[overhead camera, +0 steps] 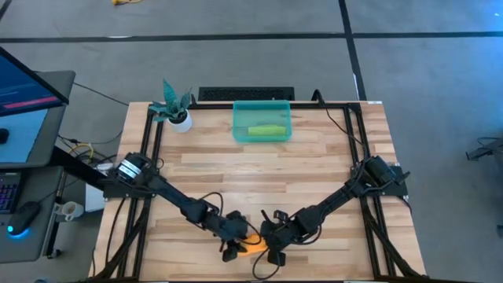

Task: Roll towel into tight, uniform cylinder
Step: Roll the orange microfiber towel

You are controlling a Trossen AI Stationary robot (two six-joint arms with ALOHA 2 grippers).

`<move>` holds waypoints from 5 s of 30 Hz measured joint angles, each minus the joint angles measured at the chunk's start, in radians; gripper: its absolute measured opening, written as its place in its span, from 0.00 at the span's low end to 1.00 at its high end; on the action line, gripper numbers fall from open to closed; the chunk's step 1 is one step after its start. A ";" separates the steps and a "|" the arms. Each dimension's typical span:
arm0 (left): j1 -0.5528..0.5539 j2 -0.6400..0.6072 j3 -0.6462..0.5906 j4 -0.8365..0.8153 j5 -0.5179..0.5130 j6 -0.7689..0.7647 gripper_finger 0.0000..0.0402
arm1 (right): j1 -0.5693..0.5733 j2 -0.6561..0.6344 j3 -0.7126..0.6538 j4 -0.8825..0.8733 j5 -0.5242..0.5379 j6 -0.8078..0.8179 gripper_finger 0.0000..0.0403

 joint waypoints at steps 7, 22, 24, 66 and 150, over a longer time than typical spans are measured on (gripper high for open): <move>0.000 0.025 0.021 -0.014 0.011 -0.030 0.49 | -0.008 0.000 0.000 0.000 -0.002 0.000 0.17; 0.028 0.030 0.036 -0.033 0.070 0.061 0.06 | 0.013 0.006 0.025 -0.013 0.031 -0.130 0.09; 0.041 0.030 0.036 -0.032 0.090 0.061 0.06 | 0.019 0.008 0.040 -0.026 0.055 -0.163 0.09; 0.563 -0.214 0.034 -0.431 0.295 0.617 0.04 | -0.375 -0.223 0.035 -0.271 0.126 -0.688 0.09; 1.175 0.156 0.731 -0.828 0.114 1.200 0.34 | -1.278 -0.116 0.037 -0.062 -0.235 -1.291 0.13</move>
